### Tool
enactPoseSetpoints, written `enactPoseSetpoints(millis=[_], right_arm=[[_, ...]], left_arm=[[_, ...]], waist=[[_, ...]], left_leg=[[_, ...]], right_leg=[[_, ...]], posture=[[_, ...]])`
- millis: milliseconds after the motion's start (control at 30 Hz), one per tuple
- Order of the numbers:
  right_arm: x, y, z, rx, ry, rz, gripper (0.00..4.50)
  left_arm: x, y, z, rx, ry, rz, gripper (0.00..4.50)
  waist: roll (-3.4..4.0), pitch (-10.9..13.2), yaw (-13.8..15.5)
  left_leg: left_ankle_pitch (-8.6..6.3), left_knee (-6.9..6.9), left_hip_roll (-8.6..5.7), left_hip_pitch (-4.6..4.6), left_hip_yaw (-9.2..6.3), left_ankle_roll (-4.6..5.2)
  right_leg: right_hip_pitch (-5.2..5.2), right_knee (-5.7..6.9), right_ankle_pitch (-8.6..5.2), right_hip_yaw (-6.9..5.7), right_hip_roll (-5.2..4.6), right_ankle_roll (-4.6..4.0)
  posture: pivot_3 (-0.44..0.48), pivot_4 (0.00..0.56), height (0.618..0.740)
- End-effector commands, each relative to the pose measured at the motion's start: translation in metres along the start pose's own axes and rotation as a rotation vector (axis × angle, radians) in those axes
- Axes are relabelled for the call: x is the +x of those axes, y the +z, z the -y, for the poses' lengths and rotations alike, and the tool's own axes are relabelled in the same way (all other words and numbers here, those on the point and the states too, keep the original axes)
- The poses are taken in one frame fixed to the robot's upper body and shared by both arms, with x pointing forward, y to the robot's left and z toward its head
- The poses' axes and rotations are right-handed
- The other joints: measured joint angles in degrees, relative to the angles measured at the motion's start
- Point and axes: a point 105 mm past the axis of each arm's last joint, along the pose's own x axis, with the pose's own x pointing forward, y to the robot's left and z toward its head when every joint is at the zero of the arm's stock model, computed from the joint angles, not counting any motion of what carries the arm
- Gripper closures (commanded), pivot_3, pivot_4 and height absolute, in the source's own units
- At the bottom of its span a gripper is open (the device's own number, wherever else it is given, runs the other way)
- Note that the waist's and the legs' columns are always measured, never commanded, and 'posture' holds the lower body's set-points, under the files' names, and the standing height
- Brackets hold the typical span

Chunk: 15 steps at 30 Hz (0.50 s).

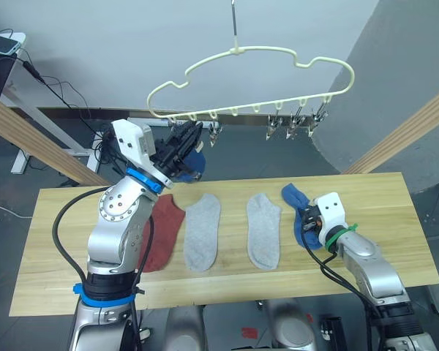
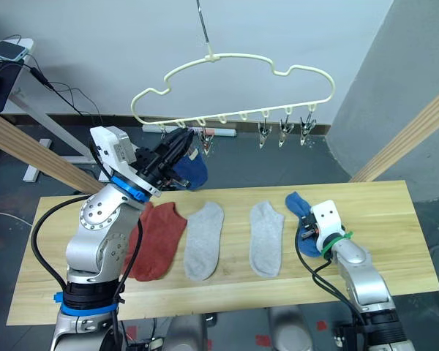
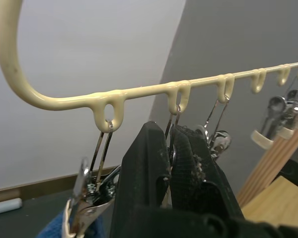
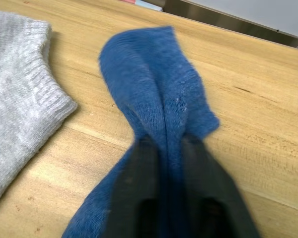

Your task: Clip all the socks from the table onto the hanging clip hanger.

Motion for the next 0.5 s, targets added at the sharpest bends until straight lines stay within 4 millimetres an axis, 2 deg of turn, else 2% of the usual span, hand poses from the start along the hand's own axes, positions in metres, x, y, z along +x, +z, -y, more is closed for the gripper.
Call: enactPoseSetpoints(millis=[33, 200, 367, 500], right_arm=[[-0.011, 0.007, 0.004, -0.079, 0.033, 0.014, 4.5], [-0.026, 0.059, -0.003, -0.207, 0.149, 0.155, 4.5], [-0.034, 0.094, -0.041, -0.234, 0.335, 0.285, 4.5], [-0.024, 0.113, -0.068, -0.197, 0.421, 0.364, 4.5]], left_arm=[[-0.002, 0.01, 0.002, 0.004, -0.034, 0.023, 4.42], [-0.002, 0.012, 0.001, -0.026, -0.051, 0.02, 4.42], [-0.001, 0.016, 0.004, -0.061, -0.076, 0.026, 4.42], [0.0, 0.018, 0.005, -0.083, -0.079, 0.026, 4.42]], waist=[[0.0, 0.0, 0.0], [0.01, 0.0, -0.2], [0.01, 0.0, -0.1], [0.0, 0.0, -0.1]], left_leg=[[0.0, 0.0, -0.01, 0.0, 0.0, 0.0], [0.0, -0.01, 0.0, -0.01, 0.06, 0.0], [0.0, -0.02, 0.05, -0.01, -0.04, 0.0], [0.0, -0.01, 0.01, -0.01, 0.0, 0.0]], right_leg=[[-0.01, 0.0, 0.0, 0.01, 0.0, 0.0], [-0.05, 0.0, 0.0, 0.07, 0.0, 0.01], [-0.03, 0.0, -0.1, -0.02, 0.05, 0.18], [-0.02, -0.03, 0.0, 0.02, 0.01, -0.01]], posture=[[-0.217, 0.39, 0.73], [-0.231, 0.391, 0.73], [-0.238, 0.391, 0.73], [-0.242, 0.391, 0.73]])
